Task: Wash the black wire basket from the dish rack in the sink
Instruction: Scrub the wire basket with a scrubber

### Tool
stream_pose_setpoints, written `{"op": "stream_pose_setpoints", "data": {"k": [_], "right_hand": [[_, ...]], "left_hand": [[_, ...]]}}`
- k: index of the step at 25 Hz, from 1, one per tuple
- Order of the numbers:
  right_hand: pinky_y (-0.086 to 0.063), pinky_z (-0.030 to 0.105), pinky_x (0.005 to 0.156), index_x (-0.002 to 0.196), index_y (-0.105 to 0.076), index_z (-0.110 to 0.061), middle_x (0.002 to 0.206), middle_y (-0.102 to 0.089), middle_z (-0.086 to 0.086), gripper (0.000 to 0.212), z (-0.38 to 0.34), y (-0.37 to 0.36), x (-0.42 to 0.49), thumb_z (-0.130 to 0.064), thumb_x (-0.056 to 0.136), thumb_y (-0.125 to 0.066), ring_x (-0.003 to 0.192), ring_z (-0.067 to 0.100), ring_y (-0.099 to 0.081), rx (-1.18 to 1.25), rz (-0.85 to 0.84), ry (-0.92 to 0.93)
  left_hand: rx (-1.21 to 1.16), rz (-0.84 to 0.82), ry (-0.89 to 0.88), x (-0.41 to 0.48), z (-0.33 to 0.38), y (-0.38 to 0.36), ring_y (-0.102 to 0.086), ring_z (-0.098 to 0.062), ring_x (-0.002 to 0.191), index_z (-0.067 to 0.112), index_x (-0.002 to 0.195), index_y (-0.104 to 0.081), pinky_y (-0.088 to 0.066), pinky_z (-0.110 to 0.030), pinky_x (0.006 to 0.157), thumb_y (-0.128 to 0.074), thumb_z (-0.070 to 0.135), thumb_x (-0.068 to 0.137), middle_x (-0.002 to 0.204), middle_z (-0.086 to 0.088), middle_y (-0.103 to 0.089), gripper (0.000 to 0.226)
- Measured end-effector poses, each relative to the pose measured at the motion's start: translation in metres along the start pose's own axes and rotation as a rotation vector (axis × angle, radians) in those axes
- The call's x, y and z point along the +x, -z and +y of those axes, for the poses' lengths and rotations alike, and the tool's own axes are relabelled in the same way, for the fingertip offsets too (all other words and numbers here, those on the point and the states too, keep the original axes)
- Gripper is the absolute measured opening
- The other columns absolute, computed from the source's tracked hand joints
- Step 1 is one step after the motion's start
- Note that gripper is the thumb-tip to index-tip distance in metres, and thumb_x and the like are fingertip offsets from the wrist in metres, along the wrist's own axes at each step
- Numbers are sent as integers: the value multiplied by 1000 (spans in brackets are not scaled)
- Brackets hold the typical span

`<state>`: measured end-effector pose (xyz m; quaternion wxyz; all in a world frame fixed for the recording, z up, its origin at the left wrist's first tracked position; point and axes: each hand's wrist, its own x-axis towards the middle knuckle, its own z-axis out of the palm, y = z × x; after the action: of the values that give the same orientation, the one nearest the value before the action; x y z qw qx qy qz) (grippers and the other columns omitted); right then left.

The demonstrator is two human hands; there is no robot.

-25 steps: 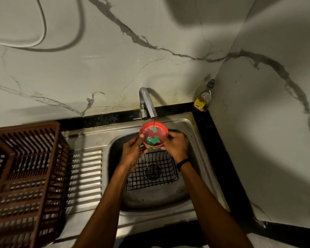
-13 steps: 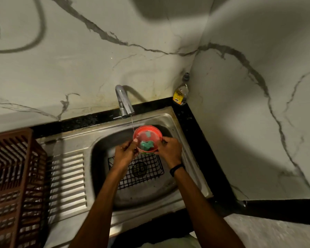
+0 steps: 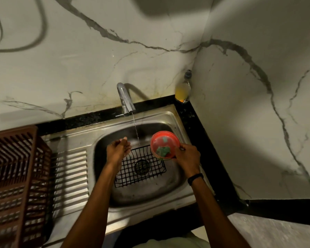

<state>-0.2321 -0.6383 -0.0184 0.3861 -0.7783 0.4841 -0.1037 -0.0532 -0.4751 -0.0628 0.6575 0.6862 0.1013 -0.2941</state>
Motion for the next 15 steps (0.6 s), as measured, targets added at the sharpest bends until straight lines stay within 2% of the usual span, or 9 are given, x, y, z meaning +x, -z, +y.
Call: {"op": "stream_pose_setpoints", "data": {"k": [4,9,11,13,15], "right_hand": [[-31,21,48,65,-67,-9,52,-53,-2,36,7,-3,4,-34,91,-62,52,13,-50,-1,-3,-32],[-38,21,54,67,-69,-11,57,-59,1,34,6,-10,7,-30,94,-61,56,16,-54,0,2,-28],[-46,25,58,69,-70,-12,61,-65,3,30,4,-12,12,-28,93,-62,61,20,-61,29,10,-41],[-55,33,66,74,-73,-13,66,-69,4,24,5,-13,20,-27,91,-64,67,21,-66,69,9,-85],[-59,40,72,71,-70,-18,70,-70,2,22,12,-14,28,-31,89,-66,71,21,-68,113,-6,-128]], "left_hand": [[-47,64,44,42,24,2,-70,-25,94,5,111,-66,-59,-40,93,-63,23,100,104,-17,-72,21],[-63,55,103,95,52,-5,-70,-21,79,6,102,-66,-62,-36,78,-64,25,100,93,-15,-71,19],[-92,63,126,108,58,-10,-68,-21,76,4,108,-64,-61,-34,71,-64,23,100,91,-14,-70,20],[-117,93,138,118,62,-15,-66,-20,73,3,113,-60,-60,-34,72,-63,21,101,90,-14,-67,22],[-121,110,142,126,63,-19,-64,-18,69,3,116,-58,-59,-31,68,-62,20,101,85,-12,-65,23]]}}
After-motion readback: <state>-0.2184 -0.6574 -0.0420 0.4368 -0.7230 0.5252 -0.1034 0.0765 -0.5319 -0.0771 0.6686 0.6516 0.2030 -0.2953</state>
